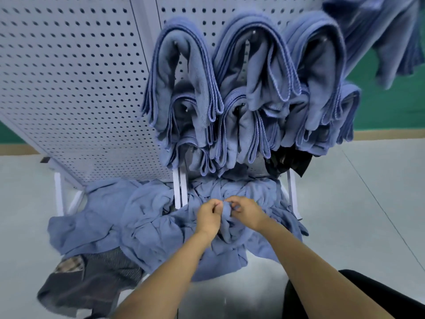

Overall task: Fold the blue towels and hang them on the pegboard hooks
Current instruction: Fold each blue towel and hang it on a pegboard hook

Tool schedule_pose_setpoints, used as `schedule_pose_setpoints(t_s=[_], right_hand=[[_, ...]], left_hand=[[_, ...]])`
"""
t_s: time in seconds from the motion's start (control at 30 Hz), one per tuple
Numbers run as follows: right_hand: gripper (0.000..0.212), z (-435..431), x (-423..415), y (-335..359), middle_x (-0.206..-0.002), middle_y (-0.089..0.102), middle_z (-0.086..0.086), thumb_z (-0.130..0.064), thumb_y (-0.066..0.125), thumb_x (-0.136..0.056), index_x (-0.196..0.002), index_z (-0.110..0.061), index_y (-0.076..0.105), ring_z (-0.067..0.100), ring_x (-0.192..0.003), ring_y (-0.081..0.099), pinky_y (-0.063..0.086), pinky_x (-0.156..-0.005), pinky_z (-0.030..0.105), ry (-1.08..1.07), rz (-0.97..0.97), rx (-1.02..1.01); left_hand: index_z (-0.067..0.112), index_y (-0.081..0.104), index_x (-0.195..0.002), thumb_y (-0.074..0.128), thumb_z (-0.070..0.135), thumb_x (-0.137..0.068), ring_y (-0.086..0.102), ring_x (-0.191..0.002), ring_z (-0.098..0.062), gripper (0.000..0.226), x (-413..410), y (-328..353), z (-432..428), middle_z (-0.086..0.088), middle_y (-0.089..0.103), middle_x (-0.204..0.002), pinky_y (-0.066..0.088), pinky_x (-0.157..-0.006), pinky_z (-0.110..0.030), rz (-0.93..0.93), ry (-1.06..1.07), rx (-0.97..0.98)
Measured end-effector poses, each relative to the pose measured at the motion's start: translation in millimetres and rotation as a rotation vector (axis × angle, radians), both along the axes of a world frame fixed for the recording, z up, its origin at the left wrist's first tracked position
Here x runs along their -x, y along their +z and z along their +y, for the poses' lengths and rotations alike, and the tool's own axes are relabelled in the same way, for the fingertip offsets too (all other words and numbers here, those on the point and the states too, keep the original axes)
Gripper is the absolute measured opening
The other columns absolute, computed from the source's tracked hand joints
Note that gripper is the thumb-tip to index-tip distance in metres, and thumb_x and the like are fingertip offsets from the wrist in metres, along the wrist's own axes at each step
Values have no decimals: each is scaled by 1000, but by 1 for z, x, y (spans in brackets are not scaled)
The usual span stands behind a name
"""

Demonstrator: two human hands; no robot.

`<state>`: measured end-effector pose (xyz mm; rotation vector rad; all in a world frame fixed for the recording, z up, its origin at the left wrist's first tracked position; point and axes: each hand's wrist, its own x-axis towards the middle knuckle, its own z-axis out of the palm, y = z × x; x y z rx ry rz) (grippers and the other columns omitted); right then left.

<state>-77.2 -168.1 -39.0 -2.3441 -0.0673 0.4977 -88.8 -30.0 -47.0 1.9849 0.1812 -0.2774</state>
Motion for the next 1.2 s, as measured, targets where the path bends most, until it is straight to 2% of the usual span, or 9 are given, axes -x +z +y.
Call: schedule_pose_setpoints(t_s=[0.2, 0.33, 0.5, 0.67, 0.77, 0.93, 1.03, 1.1, 1.2], right_hand=[[13, 3, 15, 79, -64, 47, -6, -2, 66, -84, -83, -10, 57, 4, -59, 43, 39, -63, 21, -82, -168, -9], [12, 9, 27, 145, -73, 48, -1, -3, 63, -85, -85, -9, 53, 6, -60, 41, 33, -57, 15, -38, -341, -63], [9, 17, 40, 228, -71, 43, 4, -6, 55, -88, -86, -7, 46, 11, -60, 34, 30, -55, 19, -24, -457, -189], [14, 26, 47, 281, -61, 36, -5, -5, 53, -91, -83, -12, 44, 2, -51, 30, 28, -52, 16, -61, -558, -344], [17, 28, 48, 287, -61, 40, -6, -7, 54, -92, -81, -16, 45, 8, -56, 31, 30, -57, 23, -105, -563, -439], [9, 38, 48, 277, -78, 44, -8, -9, 59, -90, -86, -15, 53, 4, -59, 36, 32, -57, 13, -114, -623, -293], [7, 42, 43, 275, -68, 44, 1, -9, 61, -88, -85, -14, 57, 9, -59, 38, 34, -57, 19, -147, -615, -237], [5, 44, 40, 275, -64, 49, 5, -7, 60, -88, -86, -11, 58, 10, -54, 45, 42, -57, 22, -175, -595, -271], [3, 51, 40, 275, -75, 57, 14, -5, 59, -90, -88, -6, 57, 17, -59, 56, 56, -61, 30, -204, -572, -374]], left_hand=[[5, 66, -90, 51, 10, -97, 51, -73, -12, 17, 11, 85, 21, -2, 58, -78, 41, -65, -18, -154, -157, 21], [5, 67, -88, 66, 16, -89, 49, -64, -7, 12, 15, 155, 40, 3, 57, -68, 39, -59, -13, -144, -290, 83], [12, 63, -70, 75, 22, -82, 44, -62, -14, 19, 18, 235, 72, -3, 53, -66, 35, -60, -22, -140, -501, -154], [14, 54, -87, 64, 27, -90, 50, -80, -16, 17, 35, 283, 88, -8, 56, -85, 38, -73, -29, -179, -472, 14], [14, 59, -104, 74, 37, -80, 66, -94, -16, 37, 42, 283, 93, -2, 70, -102, 53, -85, -34, -103, -481, 88], [20, 37, -58, 73, 29, -81, 42, -59, -16, 44, 47, 265, 88, 3, 41, -58, 29, -57, -26, 64, -499, -32], [5, 59, -82, 61, 18, -81, 53, -76, -26, 13, 48, 261, 83, -15, 56, -81, 40, -70, -38, 150, -422, 295], [-5, 63, -106, 66, 22, -79, 60, -93, -33, 38, 46, 260, 82, -23, 63, -101, 46, -88, -44, 180, -398, 424], [4, 62, -117, 82, 34, -67, 65, -107, -25, 62, 44, 256, 76, -13, 68, -114, 50, -98, -41, 158, -425, 269]])
